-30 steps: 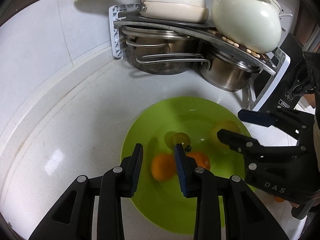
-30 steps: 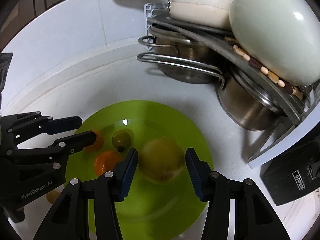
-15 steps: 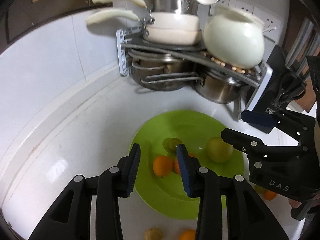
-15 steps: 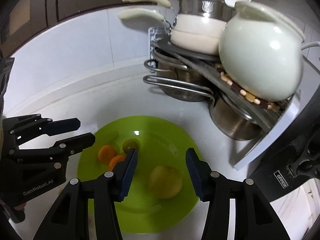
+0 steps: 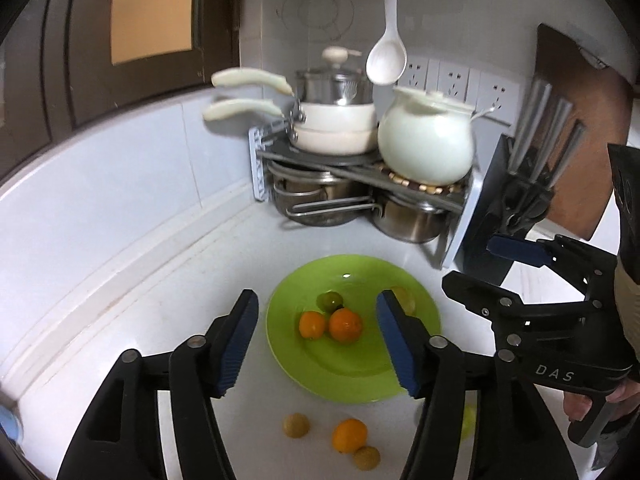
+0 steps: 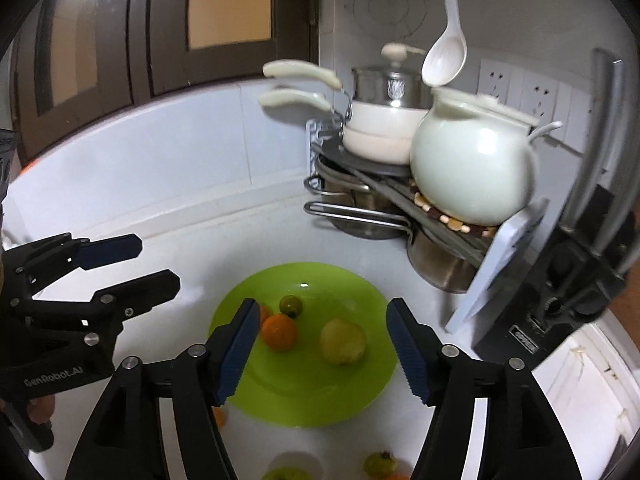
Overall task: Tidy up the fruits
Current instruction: 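Withdraw both open tools from the plate toward the remaining fruits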
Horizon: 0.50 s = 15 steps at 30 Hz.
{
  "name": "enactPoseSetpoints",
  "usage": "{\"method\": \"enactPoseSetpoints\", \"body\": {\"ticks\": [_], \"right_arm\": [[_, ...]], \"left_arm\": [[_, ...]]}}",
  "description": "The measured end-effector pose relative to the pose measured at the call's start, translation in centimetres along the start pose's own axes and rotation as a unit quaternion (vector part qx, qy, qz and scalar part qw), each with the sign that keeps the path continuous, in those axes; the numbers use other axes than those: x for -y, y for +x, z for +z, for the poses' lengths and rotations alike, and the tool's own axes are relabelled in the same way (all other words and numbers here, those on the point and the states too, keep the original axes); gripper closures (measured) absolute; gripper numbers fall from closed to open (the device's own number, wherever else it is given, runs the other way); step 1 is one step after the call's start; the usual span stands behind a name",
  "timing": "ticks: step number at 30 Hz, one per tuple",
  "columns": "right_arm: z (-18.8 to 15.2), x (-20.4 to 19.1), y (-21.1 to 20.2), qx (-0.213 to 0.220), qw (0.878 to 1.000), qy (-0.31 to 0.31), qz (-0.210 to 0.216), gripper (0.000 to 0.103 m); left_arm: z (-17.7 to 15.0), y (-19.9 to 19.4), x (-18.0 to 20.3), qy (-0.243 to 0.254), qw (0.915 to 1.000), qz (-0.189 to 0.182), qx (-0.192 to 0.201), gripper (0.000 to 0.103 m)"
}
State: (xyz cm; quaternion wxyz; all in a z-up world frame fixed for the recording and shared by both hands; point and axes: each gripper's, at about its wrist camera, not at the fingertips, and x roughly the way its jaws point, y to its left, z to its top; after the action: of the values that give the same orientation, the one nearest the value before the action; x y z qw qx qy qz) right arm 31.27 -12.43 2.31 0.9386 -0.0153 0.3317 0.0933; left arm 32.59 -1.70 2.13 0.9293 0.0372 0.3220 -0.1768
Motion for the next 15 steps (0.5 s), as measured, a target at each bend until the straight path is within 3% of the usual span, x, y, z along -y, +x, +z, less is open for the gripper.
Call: {"method": "enactPoseSetpoints", "body": {"ticks": [4,15], "right_arm": [[-0.6,-0.3,-2.7,0.021,1.000,0.005,-0.005,0.026],[-4.0,-0.9,-6.7,0.042,0.999,0.003,-0.008,0.020]], "left_arm": [[-0.6,-2.5,0.8,0.004,0.9997,0.014,0.019,0.034],[-4.4,-5.7,2.2,0.000,0.9991,0.027,0.033,0.026]]}}
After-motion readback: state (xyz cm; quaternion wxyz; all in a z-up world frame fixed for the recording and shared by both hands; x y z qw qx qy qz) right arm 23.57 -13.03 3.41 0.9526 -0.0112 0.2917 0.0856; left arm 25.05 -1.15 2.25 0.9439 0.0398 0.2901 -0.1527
